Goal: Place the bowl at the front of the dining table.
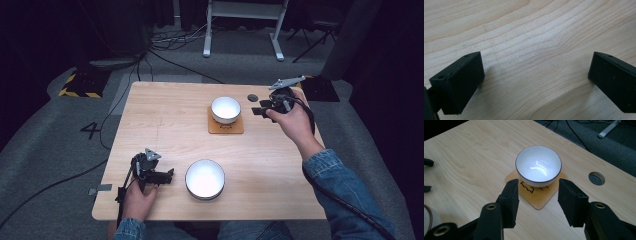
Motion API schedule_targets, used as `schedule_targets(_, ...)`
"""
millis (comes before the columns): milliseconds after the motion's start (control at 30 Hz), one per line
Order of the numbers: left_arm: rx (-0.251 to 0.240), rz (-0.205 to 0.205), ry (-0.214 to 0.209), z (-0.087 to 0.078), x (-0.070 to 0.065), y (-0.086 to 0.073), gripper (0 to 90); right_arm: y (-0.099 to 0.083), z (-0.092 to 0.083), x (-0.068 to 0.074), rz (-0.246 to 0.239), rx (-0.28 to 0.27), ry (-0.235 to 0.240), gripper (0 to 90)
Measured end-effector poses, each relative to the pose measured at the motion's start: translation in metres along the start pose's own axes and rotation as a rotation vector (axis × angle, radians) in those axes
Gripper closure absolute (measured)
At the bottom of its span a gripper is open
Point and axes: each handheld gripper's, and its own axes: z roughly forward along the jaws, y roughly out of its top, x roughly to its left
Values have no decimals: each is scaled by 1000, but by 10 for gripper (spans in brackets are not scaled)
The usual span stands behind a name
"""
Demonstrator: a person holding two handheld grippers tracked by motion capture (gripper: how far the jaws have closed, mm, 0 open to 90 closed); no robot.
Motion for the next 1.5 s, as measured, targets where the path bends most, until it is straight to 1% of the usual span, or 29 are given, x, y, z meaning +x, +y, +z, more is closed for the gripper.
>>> schedule_targets(33, 1, 1, 1, 0, 0, 0, 4, -2, -4, 0, 2, 3, 1, 518)
schedule_targets(67, 1, 2, -2, 0, 0, 0, 4, -6, -11, -1, -6, 9, 13, 518)
schedule_targets(133, 1, 0, -2, 0, 0, 0, 4, -8, -13, -2, -13, 17, 15, 518)
schedule_targets(167, -1, 1, 0, 0, 0, 0, 4, -9, -16, 0, 2, 15, 26, 516)
schedule_targets(200, 1, 1, -2, 0, 0, 0, 4, -12, -19, -2, -19, 21, 21, 516)
schedule_targets(400, 0, 1, 0, 0, 0, 0, 4, -30, -35, -2, -15, 11, 25, 506)
schedule_targets(433, -1, 0, 0, 0, 0, 0, 4, -33, -38, -3, -23, 13, 24, 503)
schedule_targets(467, -1, 0, 0, 0, 0, 0, 4, -33, -38, -3, -23, 13, 24, 503)
schedule_targets(533, 2, 0, -2, 0, 0, 0, 4, -39, -43, -3, -24, 12, 20, 499)
schedule_targets(567, 1, 1, -1, 0, 0, 0, 4, -46, -49, -4, -21, 11, 10, 497)
schedule_targets(633, 1, 0, -1, 0, 0, 0, 4, -49, -51, -5, -28, 7, 5, 497)
schedule_targets(700, 1, 1, -2, 0, 0, 0, 4, -55, -55, -6, -22, 4, -2, 497)
schedule_targets(733, 1, 1, -1, 0, 0, 0, 4, -60, -58, -6, -9, 4, -2, 497)
schedule_targets(767, 1, 1, -2, 0, 0, 0, 4, -66, -61, -6, -5, 6, -7, 495)
schedule_targets(800, 1, 1, -2, 0, 0, 0, 4, -66, -61, -6, -5, 6, -7, 495)
schedule_targets(900, 2, -6, 2, 1, -1, 1, 3, -77, -65, -6, 6, 11, -14, 494)
schedule_targets(967, 1, -8, 2, 1, -1, 1, 3, -89, -68, -4, 20, 26, -12, 490)
schedule_targets(1000, 1, -8, 2, 1, -1, 1, 3, -89, -68, -4, 20, 26, -12, 490)
schedule_targets(1033, -2, -9, 2, 1, -1, 1, 3, -96, -68, -3, 26, 48, -15, 490)
schedule_targets(1100, -2, -9, 2, 1, -1, 1, 3, -98, -68, -2, 27, 58, -14, 489)
schedule_targets(1167, -2, -9, 3, 1, -1, 1, 3, -104, -69, 0, 35, 88, -18, 488)
schedule_targets(1200, -2, -8, 3, 1, -1, 1, 3, -107, -69, 1, 26, 100, -25, 488)
schedule_targets(1233, -3, -7, 6, 1, -1, 1, 3, -112, -69, 3, 25, 124, -28, 490)
schedule_targets(1267, -3, -7, 6, 1, -1, 1, 3, -115, -69, 4, 29, 133, -22, 489)
schedule_targets(1300, -3, -7, 6, 1, -1, 1, 3, -115, -69, 4, 29, 133, -22, 489)
schedule_targets(1333, -3, -7, 6, 1, -1, 1, 3, -120, -68, 6, 36, 140, -19, 489)
schedule_targets(1400, -3, -7, 6, 1, -1, 1, 3, -123, -68, 7, 33, 144, -18, 489)
schedule_targets(1500, -3, -7, 6, 1, -1, 1, 3, -133, -67, 7, 39, 156, -14, 488)
